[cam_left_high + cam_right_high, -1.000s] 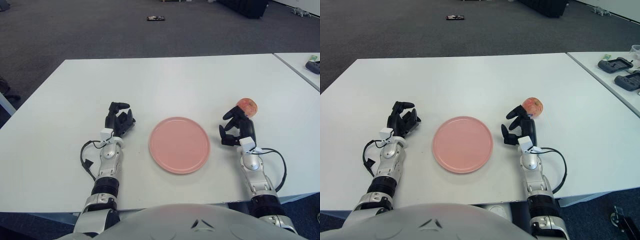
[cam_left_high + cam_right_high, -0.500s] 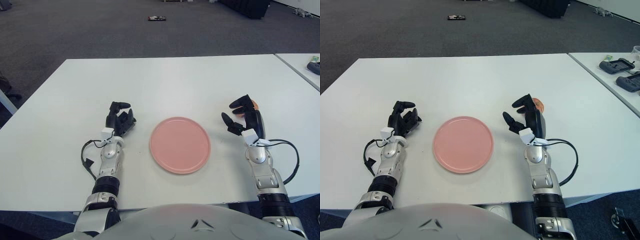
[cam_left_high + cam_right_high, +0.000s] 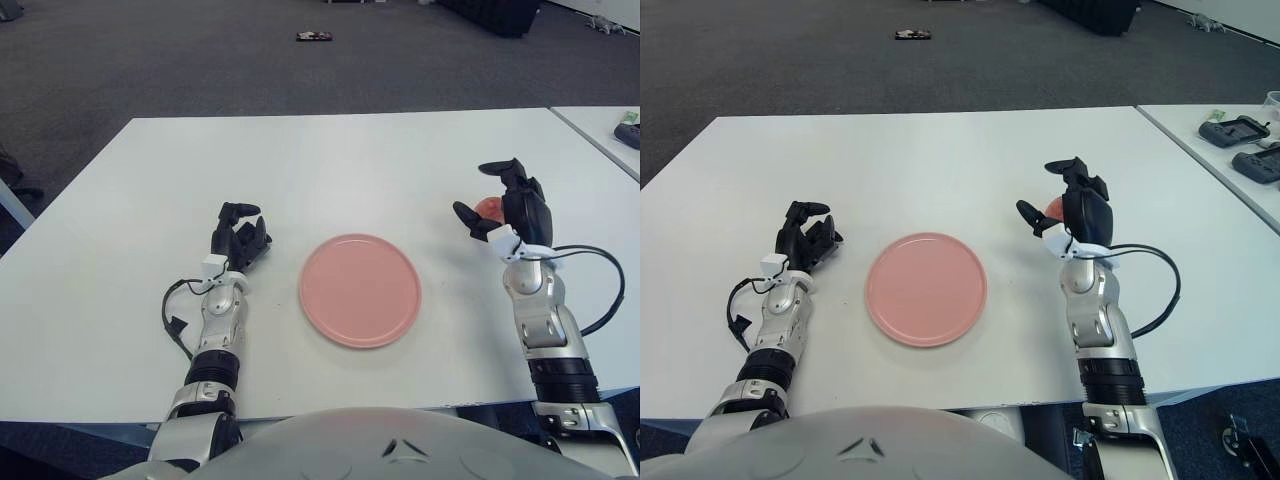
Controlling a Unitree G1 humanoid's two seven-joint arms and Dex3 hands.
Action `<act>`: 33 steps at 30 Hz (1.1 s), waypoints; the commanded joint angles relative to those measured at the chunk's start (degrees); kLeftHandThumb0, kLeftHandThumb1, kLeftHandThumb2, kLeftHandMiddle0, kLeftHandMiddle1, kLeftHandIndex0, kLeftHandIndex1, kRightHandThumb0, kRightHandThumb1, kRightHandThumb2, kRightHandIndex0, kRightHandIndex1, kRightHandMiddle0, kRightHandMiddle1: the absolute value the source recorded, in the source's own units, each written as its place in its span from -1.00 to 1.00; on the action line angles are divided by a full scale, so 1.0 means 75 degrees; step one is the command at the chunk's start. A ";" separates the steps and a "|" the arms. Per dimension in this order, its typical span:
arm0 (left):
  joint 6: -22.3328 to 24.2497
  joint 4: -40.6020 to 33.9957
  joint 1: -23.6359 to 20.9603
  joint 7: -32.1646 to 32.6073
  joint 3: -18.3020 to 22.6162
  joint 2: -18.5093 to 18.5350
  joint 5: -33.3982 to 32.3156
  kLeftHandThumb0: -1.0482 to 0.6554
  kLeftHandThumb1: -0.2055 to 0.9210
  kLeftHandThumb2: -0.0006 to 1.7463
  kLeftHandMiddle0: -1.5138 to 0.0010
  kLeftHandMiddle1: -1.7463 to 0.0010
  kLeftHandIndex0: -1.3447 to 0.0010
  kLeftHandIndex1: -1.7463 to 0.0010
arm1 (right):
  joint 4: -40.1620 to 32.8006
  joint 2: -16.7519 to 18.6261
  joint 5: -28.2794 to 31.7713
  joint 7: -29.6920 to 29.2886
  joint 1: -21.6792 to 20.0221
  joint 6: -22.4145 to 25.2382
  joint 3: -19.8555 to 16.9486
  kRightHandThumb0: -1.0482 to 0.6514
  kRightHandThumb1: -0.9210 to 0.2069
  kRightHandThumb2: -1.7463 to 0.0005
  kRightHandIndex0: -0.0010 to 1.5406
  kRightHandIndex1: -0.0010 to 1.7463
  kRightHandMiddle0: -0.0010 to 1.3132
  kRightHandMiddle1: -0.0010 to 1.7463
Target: Put the apple into the plate.
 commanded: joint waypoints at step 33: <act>0.0341 0.0193 0.0502 0.0080 0.0001 -0.0041 -0.0032 -0.22 0.59 -0.02 -0.03 -1.00 0.50 -1.00 | 0.2631 -0.0987 -0.0480 0.1031 -0.2417 0.2846 0.0465 -0.90 -0.45 0.63 -1.00 -1.00 -1.00 -1.00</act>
